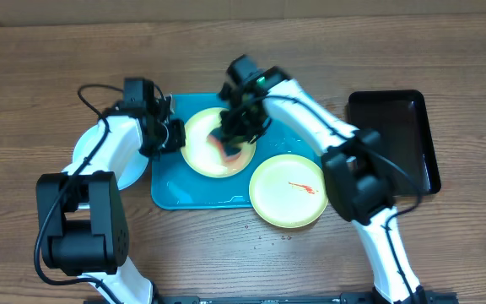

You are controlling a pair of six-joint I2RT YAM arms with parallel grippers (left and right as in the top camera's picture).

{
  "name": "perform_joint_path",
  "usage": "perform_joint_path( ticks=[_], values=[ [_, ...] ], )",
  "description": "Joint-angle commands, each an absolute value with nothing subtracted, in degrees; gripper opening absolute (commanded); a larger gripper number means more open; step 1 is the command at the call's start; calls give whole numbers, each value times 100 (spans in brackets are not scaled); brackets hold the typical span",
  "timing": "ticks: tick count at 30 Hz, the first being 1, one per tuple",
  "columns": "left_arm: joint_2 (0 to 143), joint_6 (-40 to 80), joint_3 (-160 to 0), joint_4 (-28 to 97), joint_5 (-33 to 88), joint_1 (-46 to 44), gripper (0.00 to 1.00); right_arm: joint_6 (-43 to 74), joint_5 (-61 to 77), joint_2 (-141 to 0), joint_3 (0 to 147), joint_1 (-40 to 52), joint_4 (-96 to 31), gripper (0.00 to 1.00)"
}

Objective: Clean dirty plates on tray and stack at the side
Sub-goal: 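Lift the yellow plate with the left gripper and stack it on the white plate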

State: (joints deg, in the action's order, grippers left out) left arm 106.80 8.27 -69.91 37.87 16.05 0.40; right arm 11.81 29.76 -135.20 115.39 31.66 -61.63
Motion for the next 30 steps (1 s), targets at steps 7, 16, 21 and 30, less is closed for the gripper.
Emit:
perform_joint_path(
  ticks=[7, 16, 21, 30],
  values=[
    [10431, 185, -8396, 5006, 554, 104, 4, 1039, 3037, -11214, 12025, 1892, -6842, 4],
    [9679, 237, -8493, 5290, -1293, -360, 4, 1035, 2705, -10768, 12025, 775, -7439, 4],
    [9393, 532, -8493, 5352, -3367, -1518, 4, 1015, 2707, -10768, 12025, 357, -7555, 4],
    [9450, 1227, -8475, 5354, -6375, -3109, 4, 996, 2705, -10768, 12025, 211, -7601, 4]
  ],
)
